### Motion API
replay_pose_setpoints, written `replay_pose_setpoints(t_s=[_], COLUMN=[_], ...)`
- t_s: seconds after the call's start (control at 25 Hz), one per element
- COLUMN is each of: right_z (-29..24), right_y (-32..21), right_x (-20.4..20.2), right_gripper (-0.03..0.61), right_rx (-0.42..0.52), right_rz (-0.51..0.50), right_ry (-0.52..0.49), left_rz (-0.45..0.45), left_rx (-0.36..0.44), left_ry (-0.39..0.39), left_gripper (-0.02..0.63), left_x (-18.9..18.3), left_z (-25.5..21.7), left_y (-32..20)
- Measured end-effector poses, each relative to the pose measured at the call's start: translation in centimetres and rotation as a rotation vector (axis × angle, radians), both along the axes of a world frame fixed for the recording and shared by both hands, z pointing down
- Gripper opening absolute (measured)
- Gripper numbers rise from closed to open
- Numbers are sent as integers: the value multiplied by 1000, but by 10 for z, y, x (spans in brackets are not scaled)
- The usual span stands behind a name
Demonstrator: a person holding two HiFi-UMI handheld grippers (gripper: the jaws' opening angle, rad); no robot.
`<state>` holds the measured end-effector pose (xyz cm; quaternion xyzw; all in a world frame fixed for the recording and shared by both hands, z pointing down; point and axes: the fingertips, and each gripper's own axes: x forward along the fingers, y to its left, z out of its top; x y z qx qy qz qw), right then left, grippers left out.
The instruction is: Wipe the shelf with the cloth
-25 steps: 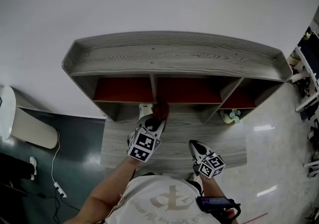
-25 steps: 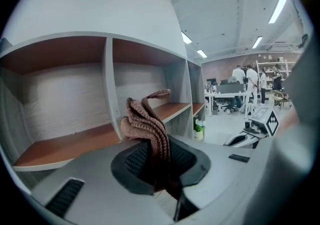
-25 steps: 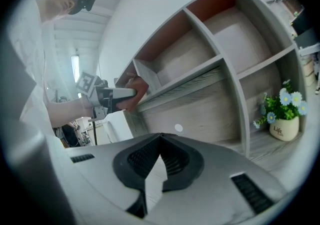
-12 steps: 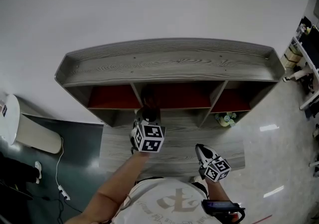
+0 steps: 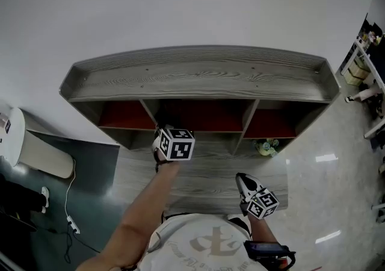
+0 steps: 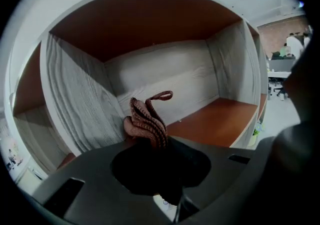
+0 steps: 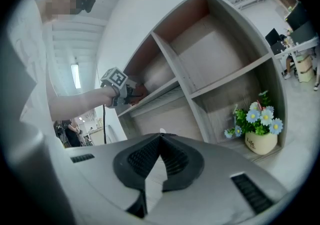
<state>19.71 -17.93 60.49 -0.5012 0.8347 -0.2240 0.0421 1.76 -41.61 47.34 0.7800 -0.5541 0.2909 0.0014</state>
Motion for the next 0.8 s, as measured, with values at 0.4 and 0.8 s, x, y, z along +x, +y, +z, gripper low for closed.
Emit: replay_pose_setpoints(t_s=[0.4,0.8], right_z=[7,14], right_y=[6,6], right_x=[38,54], right_gripper=[5,5], right_rx=[-6,3], right_rz=[-39,-68], right_ry=[-12,-25], left_rz=[-126,3], left_rx=[-85,-179], left_ry=[46,108], left_gripper=[70,65], left_x=[-1,27], left_z=[15,14], left_y=[-21,-13])
